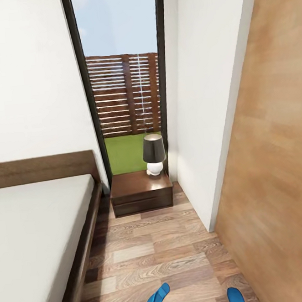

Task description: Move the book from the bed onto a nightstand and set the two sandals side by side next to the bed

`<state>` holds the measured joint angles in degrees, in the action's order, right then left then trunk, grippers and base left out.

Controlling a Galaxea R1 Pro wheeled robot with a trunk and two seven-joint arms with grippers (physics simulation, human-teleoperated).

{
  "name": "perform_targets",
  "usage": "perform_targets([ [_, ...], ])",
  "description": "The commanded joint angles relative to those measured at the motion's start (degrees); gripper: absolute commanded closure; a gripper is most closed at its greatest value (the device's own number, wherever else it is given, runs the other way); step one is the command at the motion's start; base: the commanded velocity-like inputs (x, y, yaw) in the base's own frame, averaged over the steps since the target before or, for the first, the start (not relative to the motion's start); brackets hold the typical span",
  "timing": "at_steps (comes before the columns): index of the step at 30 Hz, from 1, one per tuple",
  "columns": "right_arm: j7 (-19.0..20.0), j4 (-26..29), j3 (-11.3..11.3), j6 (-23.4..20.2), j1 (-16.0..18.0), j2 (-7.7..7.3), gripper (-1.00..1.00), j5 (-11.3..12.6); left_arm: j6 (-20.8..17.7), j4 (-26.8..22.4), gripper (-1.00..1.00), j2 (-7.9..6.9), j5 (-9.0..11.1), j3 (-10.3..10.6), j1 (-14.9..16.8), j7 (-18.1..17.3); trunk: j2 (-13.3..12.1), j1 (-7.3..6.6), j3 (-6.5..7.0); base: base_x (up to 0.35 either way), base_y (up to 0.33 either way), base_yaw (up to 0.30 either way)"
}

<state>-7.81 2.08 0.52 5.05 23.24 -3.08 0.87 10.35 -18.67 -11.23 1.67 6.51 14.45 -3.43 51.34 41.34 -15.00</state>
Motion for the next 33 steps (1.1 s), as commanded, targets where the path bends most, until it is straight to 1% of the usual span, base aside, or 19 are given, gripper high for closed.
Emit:
perform_targets([
  [1, -0.1, -0.1, 0.0, 0.2, 0.0, 0.00, 1.00, 0.2, 0.2, 0.0, -1.00, -0.03, 0.2, 0.3, 0.0, 0.0, 0.0, 0.03, -0.07, 0.270, 0.000, 0.000],
  [8, -0.1, -0.1, 0.1, 0.2, 0.0, 0.00, 1.00, 0.2, 0.2, 0.0, -1.00, 0.04, 0.2, 0.3, 0.0, 0.0, 0.0, 0.03, -0.07, 0.257, 0.000, 0.000],
  [15, -0.1, -0.1, 0.0, 0.2, 0.0, 0.00, 1.00, 0.2, 0.2, 0.0, -1.00, 0.02, 0.2, 0.3, 0.0, 0.0, 0.0, 0.03, -0.07, 0.190, 0.000, 0.000],
  [27, -0.1, -0.1, 0.1, 0.2, 0.0, 0.00, 1.00, 0.2, 0.2, 0.0, -1.00, -0.03, 0.2, 0.4, 0.0, 0.0, 0.0, 0.03, -0.07, 0.041, 0.000, 0.000],
  [33, -0.1, -0.1, 0.1, 0.2, 0.0, 0.00, 1.00, 0.2, 0.2, 0.0, -1.00, -0.03, 0.2, 0.3, 0.0, 0.0, 0.0, 0.03, -0.07, 0.159, 0.000, 0.000],
])
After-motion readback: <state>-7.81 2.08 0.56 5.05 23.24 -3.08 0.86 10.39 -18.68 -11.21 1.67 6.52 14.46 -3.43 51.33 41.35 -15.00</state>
